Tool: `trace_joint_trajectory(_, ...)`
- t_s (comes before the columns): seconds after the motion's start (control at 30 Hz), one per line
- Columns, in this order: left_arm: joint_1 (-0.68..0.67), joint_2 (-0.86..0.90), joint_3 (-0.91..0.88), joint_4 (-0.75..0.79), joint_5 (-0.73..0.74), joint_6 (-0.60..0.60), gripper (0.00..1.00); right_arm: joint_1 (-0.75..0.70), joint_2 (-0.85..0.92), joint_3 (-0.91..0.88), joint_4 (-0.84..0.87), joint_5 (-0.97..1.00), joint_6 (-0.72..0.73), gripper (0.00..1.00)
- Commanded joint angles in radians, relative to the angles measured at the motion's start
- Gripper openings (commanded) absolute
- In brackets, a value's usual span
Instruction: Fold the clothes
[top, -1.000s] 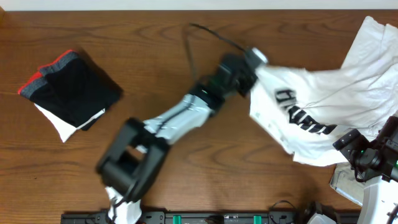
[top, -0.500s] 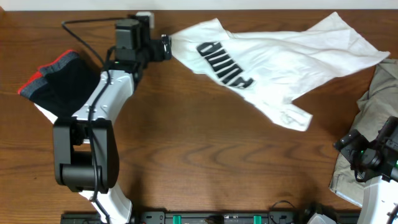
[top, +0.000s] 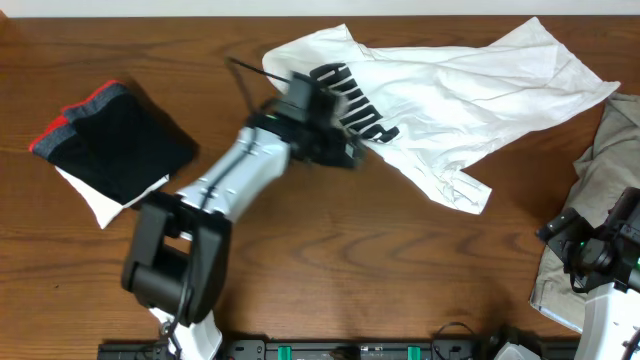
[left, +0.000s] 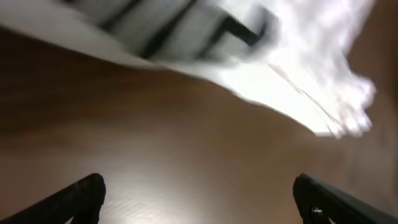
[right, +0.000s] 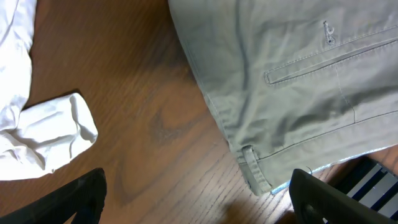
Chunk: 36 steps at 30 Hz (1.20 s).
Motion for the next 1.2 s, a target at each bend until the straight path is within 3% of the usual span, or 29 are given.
trace_joint_trajectory(0.0,-0.075,-0.008,-0.018,0.02,0.011,-0.052,0.98,-0.017,0.0,0.008,0.001,0.0,0.004,0.92)
trace_joint_trajectory(0.23,-0.19,0.006,-0.053,0.144,-0.196,-0.215,1.0,-0.017,0.0,0.008,-0.001,0.0,0.004,0.92)
trace_joint_trajectory(0.53,-0.2,0.136,-0.053,0.328,-0.198,-0.311,0.95,-0.017,0.0,0.008,-0.008,0.0,0.004,0.92)
trace_joint_trajectory(0.77,-0.198,0.182,-0.053,0.396,-0.202,-0.349,0.82,-0.017,0.0,0.008,-0.007,0.0,0.004,0.92)
trace_joint_trajectory(1.17,-0.208,0.226,-0.053,0.452,-0.201,-0.399,0.79,-0.017,0.0,0.008,-0.008,0.0,0.004,0.92)
